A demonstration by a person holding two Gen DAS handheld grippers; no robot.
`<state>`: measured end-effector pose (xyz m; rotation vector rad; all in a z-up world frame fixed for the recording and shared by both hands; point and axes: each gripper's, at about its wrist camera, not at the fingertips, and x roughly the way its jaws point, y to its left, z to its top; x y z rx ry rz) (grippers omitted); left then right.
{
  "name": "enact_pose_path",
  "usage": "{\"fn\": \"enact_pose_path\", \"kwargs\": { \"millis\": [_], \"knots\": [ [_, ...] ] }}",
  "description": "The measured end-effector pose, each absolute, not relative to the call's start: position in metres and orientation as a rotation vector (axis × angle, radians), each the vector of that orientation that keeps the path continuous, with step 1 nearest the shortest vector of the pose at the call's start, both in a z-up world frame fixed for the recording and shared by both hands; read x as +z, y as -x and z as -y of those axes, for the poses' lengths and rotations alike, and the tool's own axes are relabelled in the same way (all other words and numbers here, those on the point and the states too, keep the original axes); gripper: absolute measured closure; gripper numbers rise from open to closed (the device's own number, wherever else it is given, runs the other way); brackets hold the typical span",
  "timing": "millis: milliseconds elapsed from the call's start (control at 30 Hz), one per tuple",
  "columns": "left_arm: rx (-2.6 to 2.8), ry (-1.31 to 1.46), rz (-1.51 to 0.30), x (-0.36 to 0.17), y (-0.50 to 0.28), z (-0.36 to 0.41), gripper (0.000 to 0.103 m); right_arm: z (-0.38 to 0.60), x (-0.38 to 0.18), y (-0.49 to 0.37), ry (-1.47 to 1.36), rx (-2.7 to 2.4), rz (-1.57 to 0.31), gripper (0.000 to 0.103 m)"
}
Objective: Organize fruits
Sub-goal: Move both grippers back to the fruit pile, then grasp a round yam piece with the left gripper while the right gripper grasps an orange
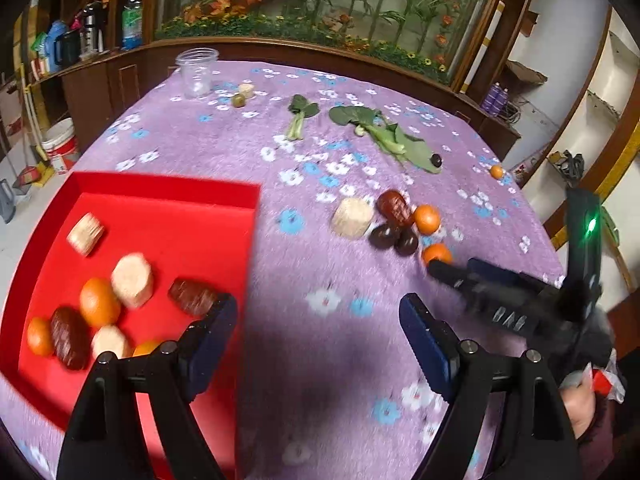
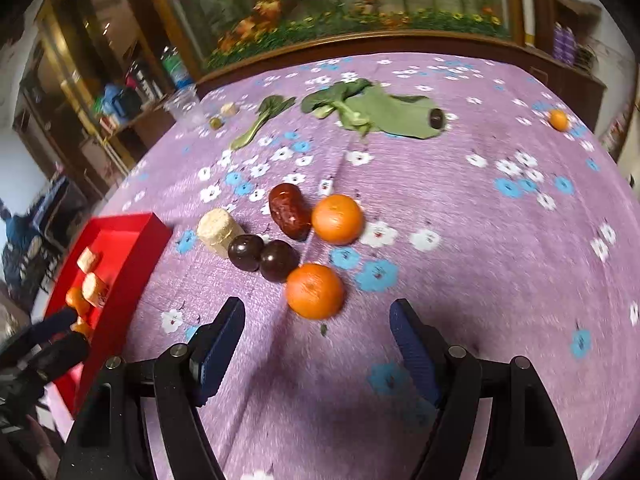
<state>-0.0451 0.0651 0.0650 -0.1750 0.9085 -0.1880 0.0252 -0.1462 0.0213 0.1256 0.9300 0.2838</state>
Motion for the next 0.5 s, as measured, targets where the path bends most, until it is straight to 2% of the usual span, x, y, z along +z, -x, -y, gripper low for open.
{"fn": "enact_pose_path", "kwargs": {
  "millis": [100,233,400,467,500],
  "knots": [
    [-0.211,0.183,-0.92,0.066,0.016,-0.06,0.021,0.141,0.018,-0.032,-0.107,0.286,-0.934,0.033],
    [-0.233,0.163,-0.941,0.059,-0.02,-0.043,0.021,0.143,0.011,-0.039,-0.131,0.286,-0.949,0.051],
    [-0.237,0.152,-0.981,0.042,-0.057,-0.029,0.021,0.148,0.011,-0.041,-0.155,0.289,-0.928,0.052],
    [-0.231,0.139,-0.997,0.036,-0.065,-0.026,0.027,0.148,0.01,-0.041,-0.153,0.293,-0.922,0.052],
    [-0.233,0.132,-1.006,0.032,-0.069,-0.024,0.033,0.148,0.01,-0.04,-0.151,0.293,-0.919,0.051]
  ]
}}
